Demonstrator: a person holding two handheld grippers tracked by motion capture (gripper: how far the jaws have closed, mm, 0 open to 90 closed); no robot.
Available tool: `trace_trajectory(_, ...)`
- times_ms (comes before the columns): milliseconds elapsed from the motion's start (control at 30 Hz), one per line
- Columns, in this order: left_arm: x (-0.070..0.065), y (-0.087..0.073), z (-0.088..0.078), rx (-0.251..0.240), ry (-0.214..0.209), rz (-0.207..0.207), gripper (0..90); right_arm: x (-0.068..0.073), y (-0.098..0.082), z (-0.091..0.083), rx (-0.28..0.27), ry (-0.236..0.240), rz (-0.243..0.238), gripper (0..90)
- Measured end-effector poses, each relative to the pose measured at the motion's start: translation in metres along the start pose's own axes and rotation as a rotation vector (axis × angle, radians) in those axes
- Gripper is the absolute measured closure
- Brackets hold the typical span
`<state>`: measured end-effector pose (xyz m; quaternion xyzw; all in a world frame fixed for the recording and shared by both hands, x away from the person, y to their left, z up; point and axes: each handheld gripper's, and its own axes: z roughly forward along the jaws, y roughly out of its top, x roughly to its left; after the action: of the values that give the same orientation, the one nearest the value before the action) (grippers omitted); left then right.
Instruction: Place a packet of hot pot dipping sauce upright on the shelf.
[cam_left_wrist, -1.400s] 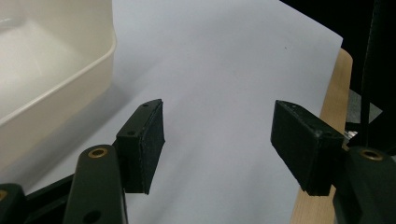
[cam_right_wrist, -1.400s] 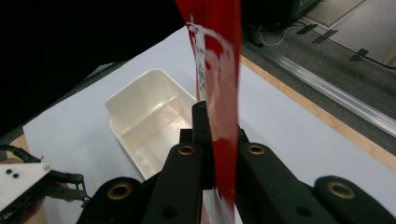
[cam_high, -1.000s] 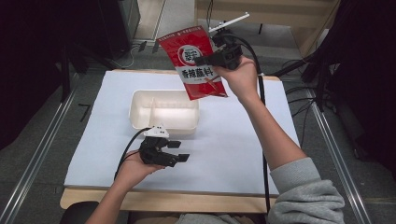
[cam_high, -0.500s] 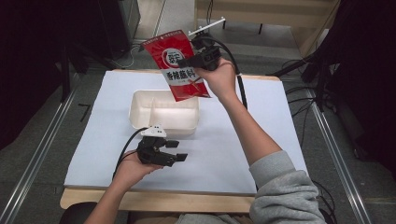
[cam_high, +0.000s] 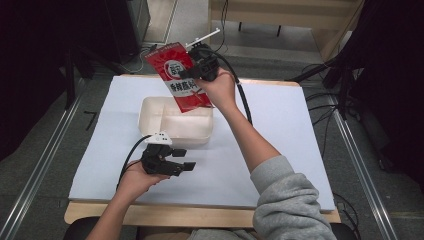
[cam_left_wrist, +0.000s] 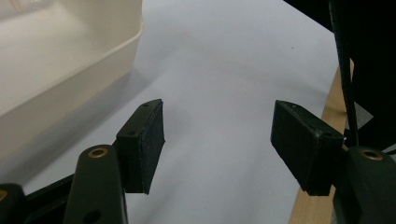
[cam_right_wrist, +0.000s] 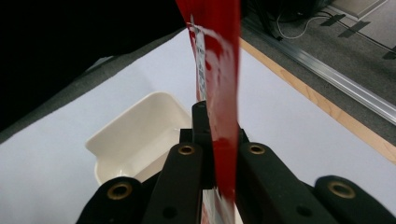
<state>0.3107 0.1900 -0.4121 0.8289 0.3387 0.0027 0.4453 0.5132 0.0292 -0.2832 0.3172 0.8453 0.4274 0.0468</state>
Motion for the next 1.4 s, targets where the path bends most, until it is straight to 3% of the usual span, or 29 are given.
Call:
trace_trajectory(233,-0.001,-0.001,0.002,0.024,-0.001,0.015,35.7,0.001,-0.005,0.025,0.014,0.013,0.011,90.0)
trace_trajectory(600,-0.002,-0.001,0.003,0.026,-0.005,0.012,35.8,0.000,-0.022,0.049,0.009,0.062,0.028,90.0)
trace_trajectory(767,-0.002,-0.001,0.003,0.025,-0.009,0.012,35.8,-0.004,-0.028,0.048,0.012,0.058,0.032,90.0)
trace_trajectory(1167,-0.003,-0.001,0.004,0.024,-0.008,0.022,36.2,-0.031,-0.042,0.039,0.034,0.032,0.041,83.2)
trace_trajectory(1400,-0.003,-0.001,0.006,0.028,-0.008,0.019,36.3,-0.046,-0.050,0.033,0.053,0.019,0.076,80.1)
